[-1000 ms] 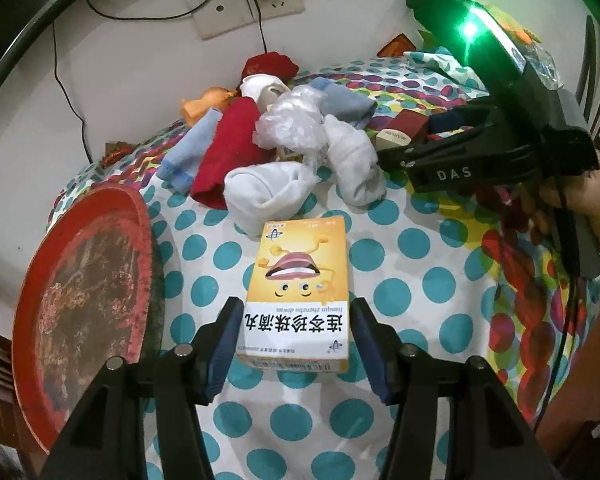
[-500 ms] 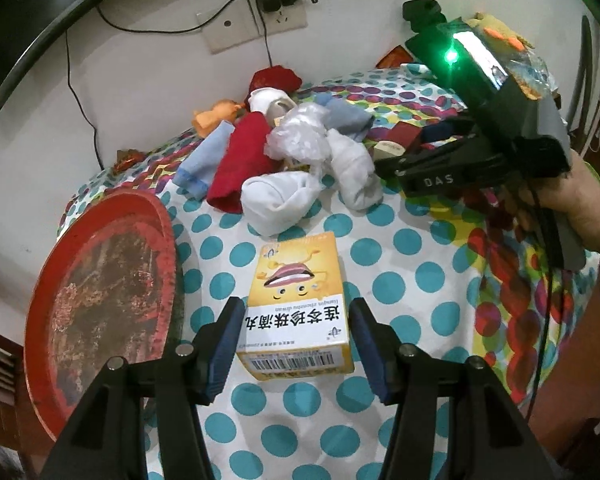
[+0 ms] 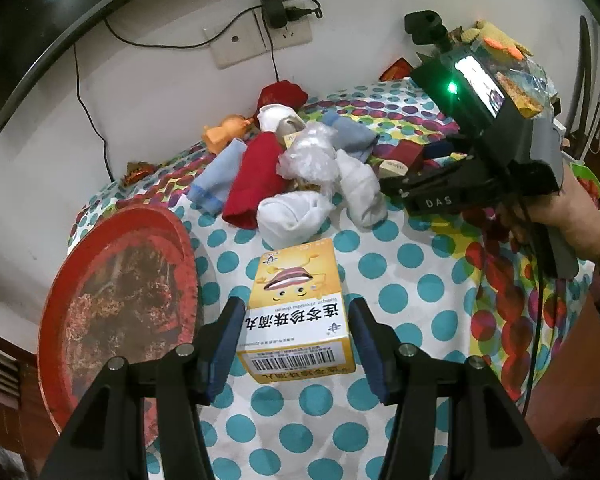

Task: Organize objects
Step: 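Lift the yellow medicine box with the left gripper and carry it over the red tray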

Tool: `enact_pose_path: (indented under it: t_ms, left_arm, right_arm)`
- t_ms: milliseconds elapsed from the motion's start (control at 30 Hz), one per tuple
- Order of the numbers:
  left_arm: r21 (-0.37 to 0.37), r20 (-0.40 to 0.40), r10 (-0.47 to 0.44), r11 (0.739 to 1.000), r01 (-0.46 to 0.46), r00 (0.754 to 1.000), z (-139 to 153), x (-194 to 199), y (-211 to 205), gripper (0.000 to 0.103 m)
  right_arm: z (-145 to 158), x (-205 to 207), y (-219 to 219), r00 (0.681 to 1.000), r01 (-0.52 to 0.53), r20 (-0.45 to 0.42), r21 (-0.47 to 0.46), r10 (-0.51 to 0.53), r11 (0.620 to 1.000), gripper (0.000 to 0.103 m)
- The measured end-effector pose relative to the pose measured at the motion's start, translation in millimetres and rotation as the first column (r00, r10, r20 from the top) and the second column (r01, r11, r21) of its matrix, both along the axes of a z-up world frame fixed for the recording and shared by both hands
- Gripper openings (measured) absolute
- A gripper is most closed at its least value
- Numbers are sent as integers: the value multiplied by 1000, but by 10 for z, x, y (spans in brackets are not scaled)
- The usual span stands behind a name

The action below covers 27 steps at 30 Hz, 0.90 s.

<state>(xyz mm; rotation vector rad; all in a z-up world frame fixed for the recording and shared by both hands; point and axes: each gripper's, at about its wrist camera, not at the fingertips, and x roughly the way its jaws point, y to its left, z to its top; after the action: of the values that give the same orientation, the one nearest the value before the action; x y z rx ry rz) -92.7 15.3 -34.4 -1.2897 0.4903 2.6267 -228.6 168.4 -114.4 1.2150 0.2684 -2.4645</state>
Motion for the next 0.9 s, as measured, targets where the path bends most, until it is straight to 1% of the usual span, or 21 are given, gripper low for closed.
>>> enact_pose_path:
  t_ms: [200,267,500,567,633,667,800,900]
  left_arm:
    - [6,-21,27,1000,-26,999,126,-19,-95,55]
    - [8,-38,49,999,-49,998,178,-27,-146,55]
    - [33,-58,141,990,-139,988,319,-98,-466,55]
    - [32,-71,172,985,-170,983,350,-119,-586,55]
    - [28,-67,198,980,-197,978,370,-150,-718,55]
    - [31,-69,224,974,-223,972,385,-161,-814,55]
    - [49,-67,281,959,-278,957,399,-182,-1080,55]
    - [40,-74,327,945,-325,942,368,-189,-1276,55]
  right_arm:
    - [0,1,-4,1000,0,0,1,0,1000,63]
    - [-2,-4,8,1000,1,1,0,-1,1000,65]
    - [-2,3,-4,1000,1,0,1,-1,1000,65]
    - [-2,3,-5,1000,2,0,1,-2,1000,65]
    - [-2,3,-3,1000,2,0,2,-2,1000,65]
    - [-2,3,-6,1000,2,1,2,-2,1000,65]
    - [-2,3,-8,1000,2,0,2,-2,1000,65]
    - [-3,2,-2,1000,3,0,3,-3,1000,65]
